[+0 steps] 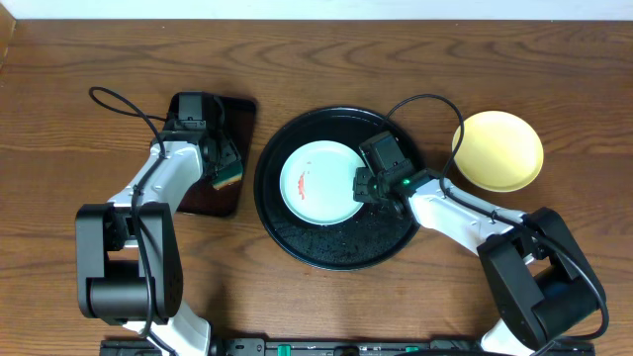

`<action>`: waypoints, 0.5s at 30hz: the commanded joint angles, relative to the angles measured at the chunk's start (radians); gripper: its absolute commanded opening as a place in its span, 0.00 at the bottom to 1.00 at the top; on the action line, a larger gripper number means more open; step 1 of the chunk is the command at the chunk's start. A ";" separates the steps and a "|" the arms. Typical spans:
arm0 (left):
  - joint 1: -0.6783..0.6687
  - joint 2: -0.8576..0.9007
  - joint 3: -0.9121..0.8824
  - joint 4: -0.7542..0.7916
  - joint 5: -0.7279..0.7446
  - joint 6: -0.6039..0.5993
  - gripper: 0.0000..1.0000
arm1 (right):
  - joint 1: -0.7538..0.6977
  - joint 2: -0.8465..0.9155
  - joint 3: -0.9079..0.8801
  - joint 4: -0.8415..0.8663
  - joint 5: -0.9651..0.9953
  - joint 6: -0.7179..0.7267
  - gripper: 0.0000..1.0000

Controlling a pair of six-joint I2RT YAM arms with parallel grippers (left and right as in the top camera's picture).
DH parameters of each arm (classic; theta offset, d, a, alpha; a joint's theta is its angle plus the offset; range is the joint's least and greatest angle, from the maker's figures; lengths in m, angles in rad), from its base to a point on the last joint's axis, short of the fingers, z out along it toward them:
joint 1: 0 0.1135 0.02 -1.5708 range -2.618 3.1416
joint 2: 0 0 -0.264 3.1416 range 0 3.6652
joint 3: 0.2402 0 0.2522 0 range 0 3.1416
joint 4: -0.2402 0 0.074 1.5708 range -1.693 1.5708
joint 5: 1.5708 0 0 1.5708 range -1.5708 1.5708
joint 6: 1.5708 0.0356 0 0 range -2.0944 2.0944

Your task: Clean dirty plates on tray and stack at the side

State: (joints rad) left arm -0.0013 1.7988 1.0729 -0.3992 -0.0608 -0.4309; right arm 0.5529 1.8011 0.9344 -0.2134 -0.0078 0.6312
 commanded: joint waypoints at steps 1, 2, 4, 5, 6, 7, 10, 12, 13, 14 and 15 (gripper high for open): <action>0.001 0.001 -0.016 0.012 -0.024 -0.013 0.72 | -0.011 0.018 0.004 -0.011 0.034 -0.011 0.28; 0.001 0.003 -0.019 0.019 -0.014 -0.013 0.72 | -0.011 0.018 0.004 -0.011 0.034 -0.011 0.28; 0.001 0.014 -0.024 0.043 0.037 -0.013 0.72 | -0.011 0.018 0.004 -0.011 0.034 -0.011 0.28; 0.001 0.019 -0.024 0.047 0.045 -0.013 0.72 | -0.011 0.018 0.004 -0.011 0.034 -0.011 0.28; 0.001 0.021 -0.024 0.049 0.045 -0.013 0.72 | -0.011 0.018 0.004 -0.011 0.034 -0.011 0.28; 0.001 0.025 -0.024 0.050 0.045 -0.013 0.72 | -0.011 0.018 0.004 -0.011 0.034 -0.012 0.28; 0.001 0.031 -0.024 0.053 0.041 -0.012 0.71 | -0.011 0.018 0.004 -0.011 0.034 -0.012 0.28; 0.001 0.031 -0.024 0.051 0.023 -0.009 0.58 | -0.011 0.018 0.004 -0.011 0.034 -0.011 0.28; 0.001 0.030 -0.024 0.049 0.010 -0.008 0.51 | -0.011 0.018 0.004 -0.011 0.034 -0.012 0.28; 0.001 0.030 -0.024 0.048 0.002 -0.009 0.48 | -0.011 0.018 0.004 -0.011 0.034 -0.011 0.28; 0.001 0.030 -0.023 0.045 -0.005 -0.008 0.41 | -0.011 0.018 0.004 -0.011 0.034 -0.011 0.28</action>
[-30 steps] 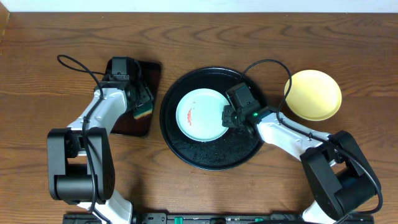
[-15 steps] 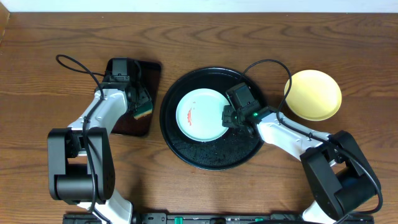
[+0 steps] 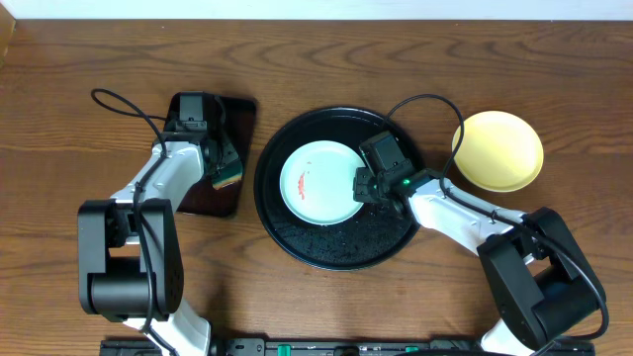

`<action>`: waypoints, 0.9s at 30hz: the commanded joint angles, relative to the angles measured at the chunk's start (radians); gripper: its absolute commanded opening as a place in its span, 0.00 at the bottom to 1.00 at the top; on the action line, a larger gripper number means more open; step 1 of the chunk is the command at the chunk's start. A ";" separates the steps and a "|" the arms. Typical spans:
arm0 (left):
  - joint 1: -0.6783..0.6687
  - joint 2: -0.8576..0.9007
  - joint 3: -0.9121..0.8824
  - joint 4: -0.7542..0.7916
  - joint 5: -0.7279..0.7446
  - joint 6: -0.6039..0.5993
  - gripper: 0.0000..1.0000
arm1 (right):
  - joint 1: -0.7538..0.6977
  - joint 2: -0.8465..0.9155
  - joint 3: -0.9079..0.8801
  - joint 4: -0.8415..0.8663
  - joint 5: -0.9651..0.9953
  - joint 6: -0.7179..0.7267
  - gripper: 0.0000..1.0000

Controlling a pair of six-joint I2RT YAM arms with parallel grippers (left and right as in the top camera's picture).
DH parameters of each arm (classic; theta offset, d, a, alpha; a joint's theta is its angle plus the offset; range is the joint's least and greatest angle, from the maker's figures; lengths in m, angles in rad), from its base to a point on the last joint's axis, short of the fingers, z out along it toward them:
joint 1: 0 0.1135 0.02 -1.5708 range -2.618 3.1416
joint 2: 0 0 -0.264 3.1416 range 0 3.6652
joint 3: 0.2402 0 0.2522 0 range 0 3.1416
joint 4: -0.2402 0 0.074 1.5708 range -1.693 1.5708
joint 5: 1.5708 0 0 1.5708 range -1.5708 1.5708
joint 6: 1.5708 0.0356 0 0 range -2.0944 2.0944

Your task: Clean dirty plates on tray and stack at the side

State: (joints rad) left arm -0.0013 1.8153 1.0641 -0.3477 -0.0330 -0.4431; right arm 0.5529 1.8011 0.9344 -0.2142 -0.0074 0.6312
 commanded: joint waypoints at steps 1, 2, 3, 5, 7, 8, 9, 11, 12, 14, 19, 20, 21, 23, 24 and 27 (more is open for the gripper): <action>0.002 0.013 -0.013 -0.008 -0.033 0.004 0.35 | -0.011 0.018 0.004 -0.011 0.033 -0.012 0.28; 0.003 0.011 -0.010 -0.010 -0.032 0.004 0.29 | -0.011 0.018 0.004 -0.011 0.033 -0.012 0.28; 0.003 0.006 -0.008 -0.011 -0.032 0.004 0.25 | -0.011 0.018 0.004 -0.011 0.033 -0.011 0.28; 0.003 -0.009 -0.002 -0.011 -0.032 0.004 0.19 | -0.011 0.018 0.004 -0.012 0.033 -0.012 0.28; 0.003 -0.034 -0.001 -0.010 -0.032 0.003 0.09 | -0.011 0.018 0.004 -0.012 0.033 -0.012 0.28; 0.003 -0.054 -0.001 -0.010 -0.032 0.003 0.08 | -0.011 0.018 0.004 -0.012 0.033 -0.011 0.28; 0.003 -0.067 -0.001 -0.010 -0.032 0.004 0.08 | -0.011 0.018 0.004 -0.012 0.033 -0.011 0.28; 0.003 -0.118 -0.001 -0.007 -0.032 0.004 0.08 | -0.011 0.018 0.004 -0.012 0.033 -0.011 0.28; 0.003 -0.137 -0.001 -0.007 -0.032 0.004 0.08 | -0.011 0.018 0.004 -0.012 0.033 -0.011 0.28; 0.003 -0.175 -0.001 -0.006 -0.032 0.004 0.08 | -0.011 0.018 0.004 -0.011 0.033 -0.011 0.28; 0.003 -0.254 -0.001 -0.006 -0.032 0.004 0.07 | -0.011 0.018 0.004 -0.012 0.034 -0.012 0.27; 0.003 -0.264 -0.001 -0.006 -0.032 0.004 0.07 | -0.011 0.018 0.004 -0.012 0.033 -0.011 0.27; 0.003 -0.272 -0.001 -0.006 -0.032 0.004 0.07 | -0.011 0.018 0.004 -0.012 0.033 -0.011 0.27; 0.003 -0.283 -0.001 -0.006 -0.032 0.020 0.08 | -0.011 0.018 0.004 -0.012 0.034 -0.011 0.27; 0.003 -0.284 -0.001 -0.006 -0.032 0.032 0.07 | -0.011 0.018 0.004 -0.012 0.033 -0.012 0.27; 0.003 -0.270 -0.011 -0.006 -0.032 0.091 0.07 | -0.011 0.018 0.004 -0.012 0.034 -0.011 0.27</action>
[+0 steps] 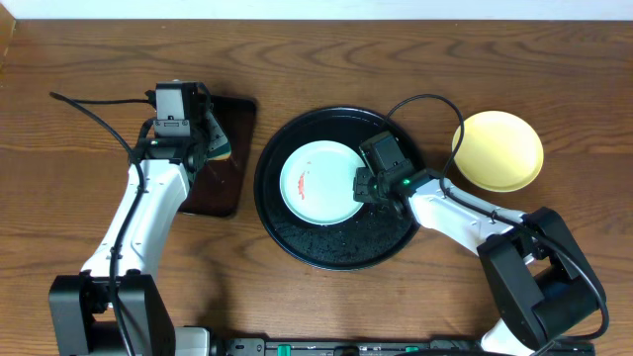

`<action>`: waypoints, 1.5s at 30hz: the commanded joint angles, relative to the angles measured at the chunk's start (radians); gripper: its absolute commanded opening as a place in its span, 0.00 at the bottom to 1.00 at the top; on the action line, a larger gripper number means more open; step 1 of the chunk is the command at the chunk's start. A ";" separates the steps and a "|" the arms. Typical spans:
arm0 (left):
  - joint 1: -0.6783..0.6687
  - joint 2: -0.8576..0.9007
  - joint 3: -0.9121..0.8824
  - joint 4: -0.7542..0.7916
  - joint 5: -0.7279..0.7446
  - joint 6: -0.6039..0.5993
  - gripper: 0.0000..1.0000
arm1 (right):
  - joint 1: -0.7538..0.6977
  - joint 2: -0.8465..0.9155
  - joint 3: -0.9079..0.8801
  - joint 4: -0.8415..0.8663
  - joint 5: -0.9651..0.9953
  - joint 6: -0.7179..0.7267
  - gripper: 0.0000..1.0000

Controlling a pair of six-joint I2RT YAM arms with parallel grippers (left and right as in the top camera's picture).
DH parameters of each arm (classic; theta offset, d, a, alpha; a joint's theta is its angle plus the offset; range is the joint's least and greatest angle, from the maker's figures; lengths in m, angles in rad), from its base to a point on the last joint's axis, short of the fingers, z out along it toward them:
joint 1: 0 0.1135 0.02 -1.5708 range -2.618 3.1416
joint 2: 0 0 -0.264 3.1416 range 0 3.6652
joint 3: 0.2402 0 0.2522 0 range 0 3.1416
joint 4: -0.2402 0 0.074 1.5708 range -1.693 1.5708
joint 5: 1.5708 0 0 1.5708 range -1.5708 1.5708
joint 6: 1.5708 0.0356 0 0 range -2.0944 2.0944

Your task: Clean dirty plates on tray and stack at the side

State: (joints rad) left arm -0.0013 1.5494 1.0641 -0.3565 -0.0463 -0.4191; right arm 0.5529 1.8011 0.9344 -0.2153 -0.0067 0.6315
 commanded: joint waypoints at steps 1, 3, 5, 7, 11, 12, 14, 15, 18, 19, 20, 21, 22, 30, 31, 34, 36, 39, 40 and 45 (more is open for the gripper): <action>0.003 0.004 -0.014 0.003 -0.019 0.079 0.07 | -0.011 0.018 0.004 -0.011 0.033 -0.012 0.27; 0.003 0.036 -0.021 0.002 -0.019 0.113 0.07 | -0.011 0.018 0.004 -0.011 0.033 -0.012 0.27; 0.003 0.079 -0.026 0.002 -0.028 0.124 0.08 | -0.011 0.018 0.004 -0.011 0.032 -0.012 0.27; 0.007 0.119 -0.026 0.003 -0.055 0.124 0.07 | -0.011 0.018 0.004 -0.013 0.032 -0.012 0.27; 0.015 0.117 -0.018 0.001 -0.079 0.158 0.07 | -0.011 0.018 0.004 -0.016 0.032 -0.012 0.27; 0.018 0.102 -0.010 -0.004 -0.078 0.157 0.07 | -0.011 0.018 0.004 -0.016 0.032 -0.012 0.27; 0.020 0.058 0.002 -0.011 -0.078 0.157 0.07 | -0.011 0.018 0.004 -0.013 0.032 -0.012 0.27; 0.020 0.032 0.003 -0.011 -0.078 0.157 0.07 | -0.011 0.018 0.004 -0.013 0.032 -0.012 0.26; 0.019 -0.041 0.002 -0.016 -0.078 0.156 0.07 | -0.011 0.018 0.004 -0.013 0.032 -0.012 0.26; 0.019 -0.057 0.002 -0.019 -0.078 0.156 0.08 | -0.011 0.018 0.004 -0.013 0.032 -0.012 0.26; 0.020 -0.070 0.002 -0.024 -0.078 0.156 0.08 | -0.011 0.018 0.004 -0.013 0.032 -0.012 0.27; 0.020 -0.074 0.000 -0.028 -0.078 0.156 0.07 | -0.011 0.018 0.004 -0.012 0.032 -0.012 0.27; 0.020 -0.069 -0.007 -0.027 -0.078 0.156 0.08 | -0.011 0.018 0.004 -0.012 0.033 -0.012 0.27; 0.020 0.033 -0.026 -0.024 -0.079 0.157 0.07 | -0.011 0.018 0.004 -0.013 0.032 -0.012 0.27; 0.020 0.028 -0.024 -0.024 -0.079 0.157 0.07 | -0.011 0.018 0.004 -0.013 0.032 -0.012 0.27; 0.020 -0.015 -0.007 -0.025 -0.078 0.157 0.07 | -0.011 0.018 0.004 -0.013 0.032 -0.012 0.27; 0.019 -0.067 0.000 -0.024 -0.077 0.156 0.07 | -0.011 0.018 0.004 -0.013 0.032 -0.012 0.27; 0.020 -0.109 -0.002 -0.024 -0.078 0.157 0.07 | -0.011 0.018 0.004 -0.013 0.032 -0.012 0.27; 0.020 -0.107 -0.002 -0.023 -0.078 0.157 0.08 | -0.011 0.018 0.004 -0.012 0.033 -0.012 0.27; 0.020 -0.006 -0.011 -0.024 -0.079 0.157 0.07 | -0.011 0.018 0.004 -0.012 0.032 -0.012 0.27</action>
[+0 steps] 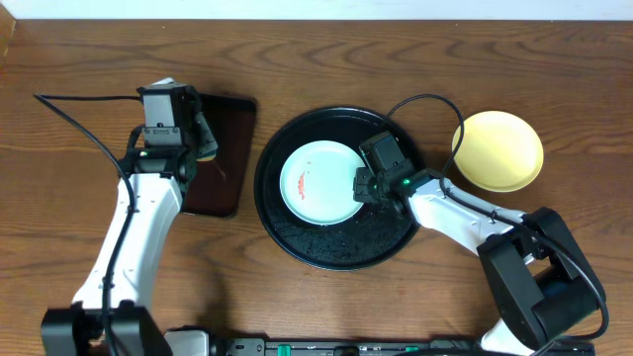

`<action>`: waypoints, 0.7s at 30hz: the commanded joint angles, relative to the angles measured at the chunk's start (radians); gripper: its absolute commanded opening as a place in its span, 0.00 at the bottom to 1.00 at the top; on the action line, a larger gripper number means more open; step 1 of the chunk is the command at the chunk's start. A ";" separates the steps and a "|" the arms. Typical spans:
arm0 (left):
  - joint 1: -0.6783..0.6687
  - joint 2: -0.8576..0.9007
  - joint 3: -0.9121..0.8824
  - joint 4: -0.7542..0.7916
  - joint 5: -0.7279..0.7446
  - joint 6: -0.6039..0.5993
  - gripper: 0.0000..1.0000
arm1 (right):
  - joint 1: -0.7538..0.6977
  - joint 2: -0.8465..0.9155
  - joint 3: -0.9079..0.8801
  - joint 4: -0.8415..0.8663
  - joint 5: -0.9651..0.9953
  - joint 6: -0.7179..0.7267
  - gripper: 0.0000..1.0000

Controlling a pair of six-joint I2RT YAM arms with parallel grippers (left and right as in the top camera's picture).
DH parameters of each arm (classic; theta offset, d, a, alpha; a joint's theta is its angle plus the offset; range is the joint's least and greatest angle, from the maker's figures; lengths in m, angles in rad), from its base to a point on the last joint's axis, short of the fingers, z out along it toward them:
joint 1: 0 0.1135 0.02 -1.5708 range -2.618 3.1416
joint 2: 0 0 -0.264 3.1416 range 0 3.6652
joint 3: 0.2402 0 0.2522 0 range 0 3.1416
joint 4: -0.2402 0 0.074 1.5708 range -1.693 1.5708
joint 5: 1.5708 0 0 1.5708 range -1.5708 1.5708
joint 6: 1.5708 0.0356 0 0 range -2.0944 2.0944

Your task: Clean dirty plates on tray and stack at the side

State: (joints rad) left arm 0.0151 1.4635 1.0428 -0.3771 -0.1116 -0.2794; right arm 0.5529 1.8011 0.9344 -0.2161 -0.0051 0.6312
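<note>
A white plate (pixel 318 184) with a red smear (pixel 302 181) lies in the round black tray (pixel 336 247). At the plate's right rim my right gripper (pixel 358 186) looks closed on the edge. My left gripper (pixel 205 140) hangs over the upper left part of the dark rectangular mat (pixel 220 158). It is shut on a yellow-green sponge (pixel 209 144), mostly hidden by the fingers. A clean yellow plate (pixel 497 150) rests on the table right of the tray.
Dark crumbs lie scattered in the lower part of the black tray. Cables loop from both wrists over the wooden table (pixel 316 59). The arm bases stand at the front edge.
My left arm has shifted a little to the left and back with the sponge, and its elbow has swung further out. The right gripper and the plates have not moved.
At first my left gripper sat low on the mat's right side, around the sponge. At the following moment it stood the same. Later it was up at the mat's top left with the sponge, and now slightly further left. The right gripper stayed at the plate's rim throughout.
</note>
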 commanded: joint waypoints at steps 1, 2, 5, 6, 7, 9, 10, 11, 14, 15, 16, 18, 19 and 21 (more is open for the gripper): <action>0.003 0.103 0.010 -0.003 -0.013 0.018 0.08 | -0.011 0.018 0.004 -0.011 0.031 -0.011 0.27; 0.003 0.119 0.010 -0.004 -0.013 0.018 0.08 | -0.011 0.018 0.004 -0.012 0.031 -0.011 0.27; 0.003 0.110 0.018 -0.008 -0.013 0.018 0.08 | -0.011 0.018 0.004 -0.015 0.031 -0.011 0.27; 0.003 0.096 0.025 -0.011 -0.013 0.018 0.07 | -0.011 0.018 0.004 -0.015 0.031 -0.011 0.26; 0.003 0.078 0.032 -0.015 -0.013 0.018 0.08 | -0.011 0.018 0.004 -0.015 0.031 -0.011 0.26; 0.003 0.020 0.040 -0.016 -0.013 0.017 0.08 | -0.011 0.018 0.004 -0.015 0.031 -0.011 0.26; 0.003 -0.030 0.040 -0.015 -0.012 0.017 0.07 | -0.011 0.018 0.004 -0.015 0.031 -0.011 0.26; 0.003 -0.058 0.039 -0.019 -0.010 0.017 0.07 | -0.011 0.018 0.004 -0.015 0.031 -0.011 0.26; 0.003 -0.095 0.039 -0.024 -0.001 0.016 0.07 | -0.011 0.018 0.004 -0.010 0.031 -0.011 0.27; 0.003 -0.095 0.039 -0.030 0.003 0.013 0.07 | -0.011 0.018 0.004 -0.008 0.031 -0.011 0.27; 0.003 -0.090 0.039 -0.046 0.033 0.013 0.07 | -0.011 0.018 0.004 -0.008 0.031 -0.011 0.27; 0.003 -0.090 0.039 -0.082 0.127 0.013 0.08 | -0.011 0.018 0.004 -0.008 0.031 -0.011 0.27; 0.000 -0.090 0.039 -0.096 0.179 0.013 0.07 | -0.011 0.018 0.004 -0.008 0.031 -0.011 0.27; -0.004 -0.090 0.039 -0.101 0.245 0.013 0.07 | -0.011 0.018 0.004 -0.008 0.031 -0.011 0.27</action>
State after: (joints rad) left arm 0.0158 1.3670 1.0660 -0.4725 -0.0162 -0.2798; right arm 0.5529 1.8011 0.9348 -0.2165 -0.0044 0.6312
